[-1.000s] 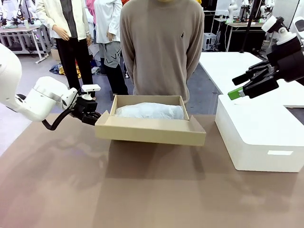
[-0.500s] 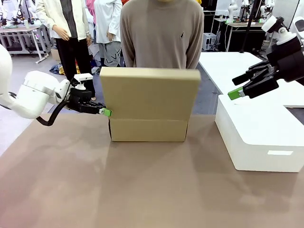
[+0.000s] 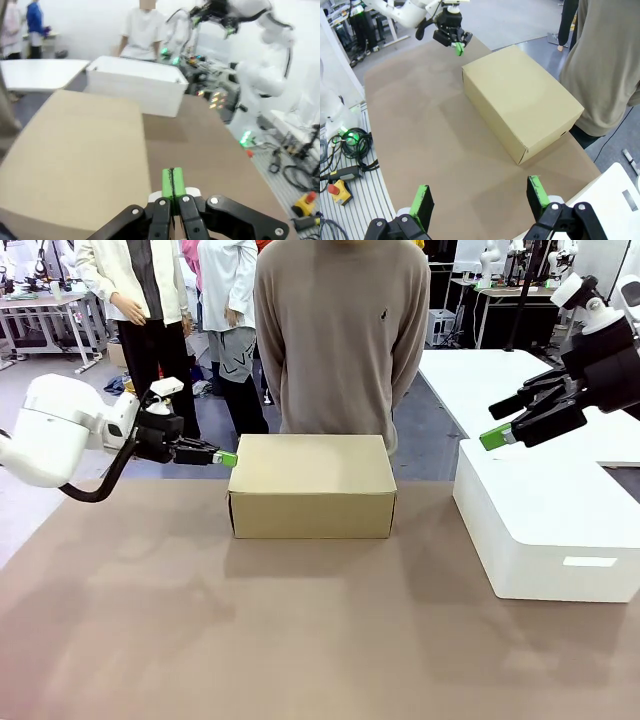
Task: Pack the shoes into the box.
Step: Close the Shoes Box, then press down on the lid of the Shoes Box.
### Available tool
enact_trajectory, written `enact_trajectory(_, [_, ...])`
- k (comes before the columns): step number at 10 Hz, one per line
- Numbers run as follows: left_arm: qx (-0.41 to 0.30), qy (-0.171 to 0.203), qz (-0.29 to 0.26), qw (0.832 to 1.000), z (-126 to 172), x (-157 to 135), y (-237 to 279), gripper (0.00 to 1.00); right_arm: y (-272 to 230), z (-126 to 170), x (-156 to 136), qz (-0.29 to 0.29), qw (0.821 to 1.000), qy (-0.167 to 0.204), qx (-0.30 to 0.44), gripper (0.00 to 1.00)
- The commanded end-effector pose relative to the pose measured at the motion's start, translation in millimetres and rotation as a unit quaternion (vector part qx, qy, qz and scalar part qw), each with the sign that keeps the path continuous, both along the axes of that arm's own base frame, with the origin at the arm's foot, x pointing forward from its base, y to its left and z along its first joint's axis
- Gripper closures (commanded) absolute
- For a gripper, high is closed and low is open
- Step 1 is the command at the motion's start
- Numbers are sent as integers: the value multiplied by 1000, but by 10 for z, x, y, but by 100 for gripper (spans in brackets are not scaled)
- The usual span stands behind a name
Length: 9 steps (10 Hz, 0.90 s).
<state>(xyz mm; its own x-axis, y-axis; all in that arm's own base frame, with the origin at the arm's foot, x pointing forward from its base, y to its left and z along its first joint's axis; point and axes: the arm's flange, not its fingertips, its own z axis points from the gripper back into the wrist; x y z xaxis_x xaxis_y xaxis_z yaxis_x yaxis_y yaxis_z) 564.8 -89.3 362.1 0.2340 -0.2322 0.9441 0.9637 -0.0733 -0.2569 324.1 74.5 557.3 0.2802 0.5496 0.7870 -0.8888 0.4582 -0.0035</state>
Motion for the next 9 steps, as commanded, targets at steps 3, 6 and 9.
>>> enact_trajectory(3, [94, -56, 29, 994, 215, -55, 21, 100, -4, -7, 38, 13, 1000, -8, 10, 0])
enact_trajectory(6, [46, -33, 55, 997, 186, -68, 25, 100, -4, -7, 38, 13, 1000, -8, 10, 0])
enact_trajectory(9, [46, -33, 55, 997, 186, -68, 25, 100, -4, -7, 38, 13, 1000, -8, 10, 0])
